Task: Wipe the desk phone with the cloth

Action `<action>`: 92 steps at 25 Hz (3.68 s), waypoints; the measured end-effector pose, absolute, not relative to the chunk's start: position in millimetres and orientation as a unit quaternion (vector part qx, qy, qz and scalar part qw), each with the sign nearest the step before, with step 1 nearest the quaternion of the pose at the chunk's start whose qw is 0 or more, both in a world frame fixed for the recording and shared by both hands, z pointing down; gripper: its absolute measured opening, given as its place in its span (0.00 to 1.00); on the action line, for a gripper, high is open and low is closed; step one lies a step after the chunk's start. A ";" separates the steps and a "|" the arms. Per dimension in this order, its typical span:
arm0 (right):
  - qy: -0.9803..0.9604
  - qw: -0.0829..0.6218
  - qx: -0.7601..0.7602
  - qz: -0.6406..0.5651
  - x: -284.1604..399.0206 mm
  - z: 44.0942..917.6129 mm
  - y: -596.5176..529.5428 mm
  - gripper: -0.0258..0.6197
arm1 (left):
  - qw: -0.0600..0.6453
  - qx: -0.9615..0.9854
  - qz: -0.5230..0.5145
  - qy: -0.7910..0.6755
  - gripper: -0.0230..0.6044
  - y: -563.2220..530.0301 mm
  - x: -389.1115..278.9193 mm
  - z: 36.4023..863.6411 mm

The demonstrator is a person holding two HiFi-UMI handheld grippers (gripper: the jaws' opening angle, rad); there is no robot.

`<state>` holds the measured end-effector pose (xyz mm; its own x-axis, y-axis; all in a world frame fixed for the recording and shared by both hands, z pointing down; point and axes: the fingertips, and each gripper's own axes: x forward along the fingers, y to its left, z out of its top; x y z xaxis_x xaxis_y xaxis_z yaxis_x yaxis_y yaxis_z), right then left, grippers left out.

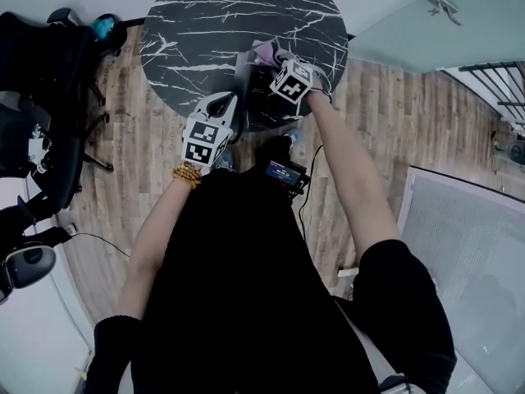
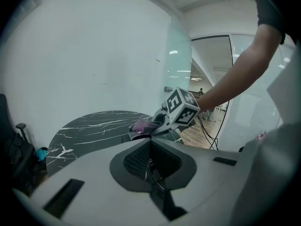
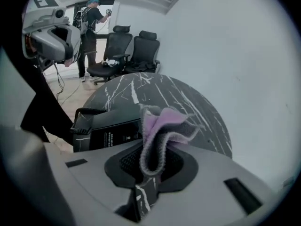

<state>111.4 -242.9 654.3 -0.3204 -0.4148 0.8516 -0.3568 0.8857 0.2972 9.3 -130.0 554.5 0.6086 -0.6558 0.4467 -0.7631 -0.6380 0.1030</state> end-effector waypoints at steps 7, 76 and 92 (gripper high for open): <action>-0.811 0.549 0.202 0.023 107.4 675.2 -227.2 0.13 | 0.145 0.884 0.190 -0.402 0.06 -130.5 5.0 557.6; -0.789 0.540 0.195 0.217 71.0 732.4 -110.4 0.12 | 0.141 0.895 0.189 -0.378 0.06 -152.7 -3.5 556.1; -0.806 0.512 0.216 0.205 62.1 731.0 -116.6 0.12 | 0.153 0.893 0.185 -0.382 0.06 -147.9 -7.8 558.6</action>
<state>62.1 -116.6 731.0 -0.3825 -0.1372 0.9137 -0.5575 0.8229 -0.1098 -7.8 -147.9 558.6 0.6402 -0.6246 0.4473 -0.7376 -0.6624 0.1309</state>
